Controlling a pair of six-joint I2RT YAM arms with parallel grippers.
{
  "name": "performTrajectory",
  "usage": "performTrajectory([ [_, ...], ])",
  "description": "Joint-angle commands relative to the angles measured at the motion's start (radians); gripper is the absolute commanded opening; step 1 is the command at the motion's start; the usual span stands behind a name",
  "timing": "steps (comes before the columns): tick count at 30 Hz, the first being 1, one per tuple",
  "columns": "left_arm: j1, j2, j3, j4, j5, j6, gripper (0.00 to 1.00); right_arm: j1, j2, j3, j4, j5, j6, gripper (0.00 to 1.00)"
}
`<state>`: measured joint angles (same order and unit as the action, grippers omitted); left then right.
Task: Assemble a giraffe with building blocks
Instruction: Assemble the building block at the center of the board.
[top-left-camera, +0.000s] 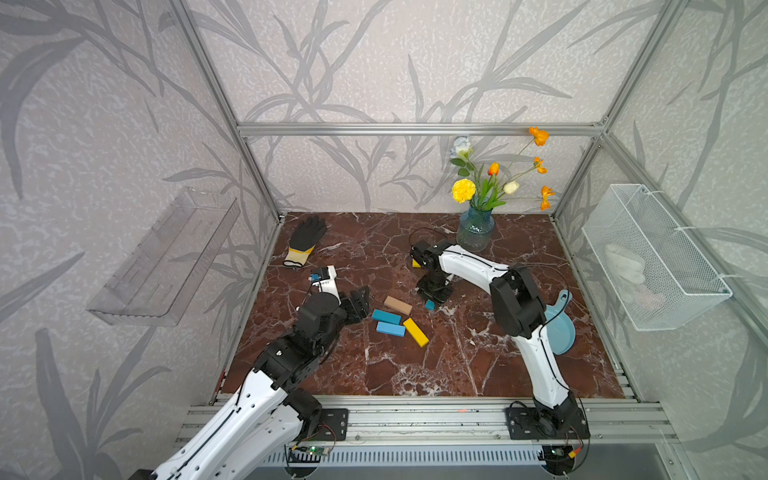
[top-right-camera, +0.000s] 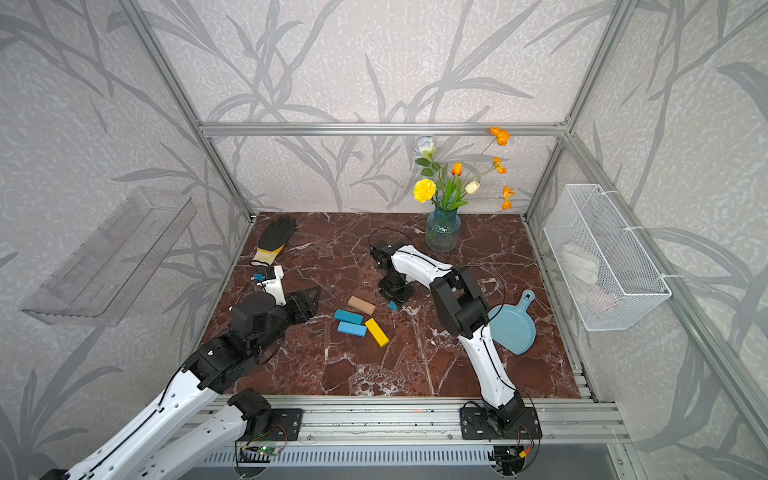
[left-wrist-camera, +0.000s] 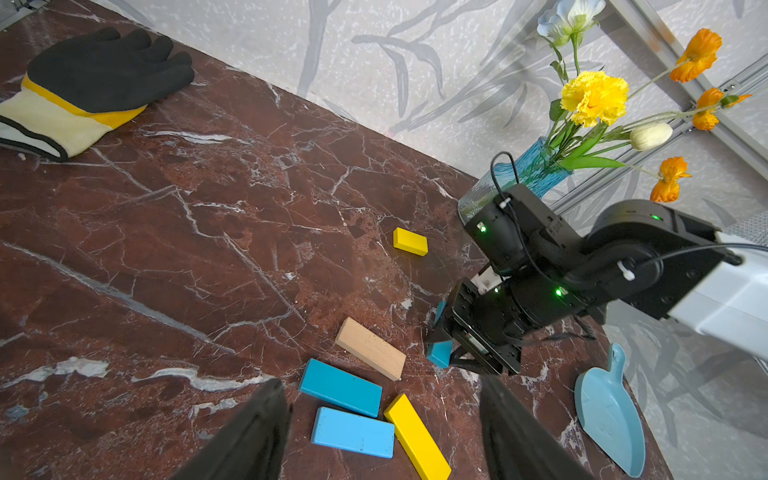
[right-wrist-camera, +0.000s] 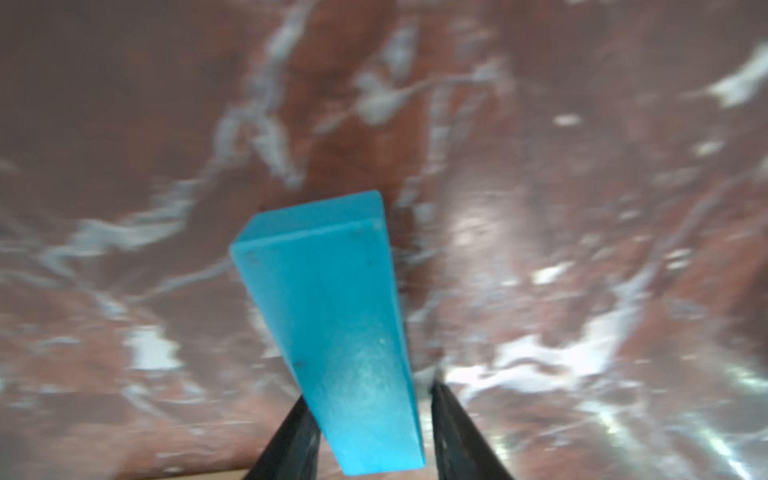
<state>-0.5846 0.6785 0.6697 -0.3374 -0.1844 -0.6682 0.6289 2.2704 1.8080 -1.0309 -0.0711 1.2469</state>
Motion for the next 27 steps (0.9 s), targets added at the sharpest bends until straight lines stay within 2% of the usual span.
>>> performTrajectory([
  [1, -0.003, -0.01, -0.014, -0.008, 0.017, -0.019, 0.73, -0.011, -0.017, -0.032, 0.085, 0.05, -0.214, 0.5],
  [5, -0.003, -0.013, -0.014, -0.022, 0.013, -0.021, 0.73, -0.012, 0.017, 0.006, 0.077, 0.061, -0.357, 0.55],
  [10, -0.004, -0.031, -0.025, -0.043, 0.001, -0.021, 0.73, -0.013, 0.001, -0.048, 0.097, 0.104, -0.376, 0.54],
  [14, -0.003, -0.05, -0.041, -0.047, -0.004, -0.027, 0.73, -0.017, -0.048, -0.143, 0.169, 0.111, -0.395, 0.44],
  [17, -0.004, -0.048, -0.044, -0.043, 0.003, -0.024, 0.73, -0.016, -0.063, -0.153, 0.219, 0.106, -0.493, 0.15],
  [21, -0.004, -0.021, -0.033, -0.02, 0.052, -0.013, 0.73, -0.016, -0.058, -0.126, 0.275, 0.059, -0.637, 0.15],
  [23, -0.004, -0.005, -0.025, -0.006, 0.083, -0.005, 0.73, -0.016, -0.052, -0.109, 0.271, 0.07, -0.645, 0.15],
  [27, -0.004, 0.015, -0.009, -0.025, 0.049, -0.011, 0.72, -0.018, -0.016, -0.039, 0.235, 0.093, -0.654, 0.15],
])
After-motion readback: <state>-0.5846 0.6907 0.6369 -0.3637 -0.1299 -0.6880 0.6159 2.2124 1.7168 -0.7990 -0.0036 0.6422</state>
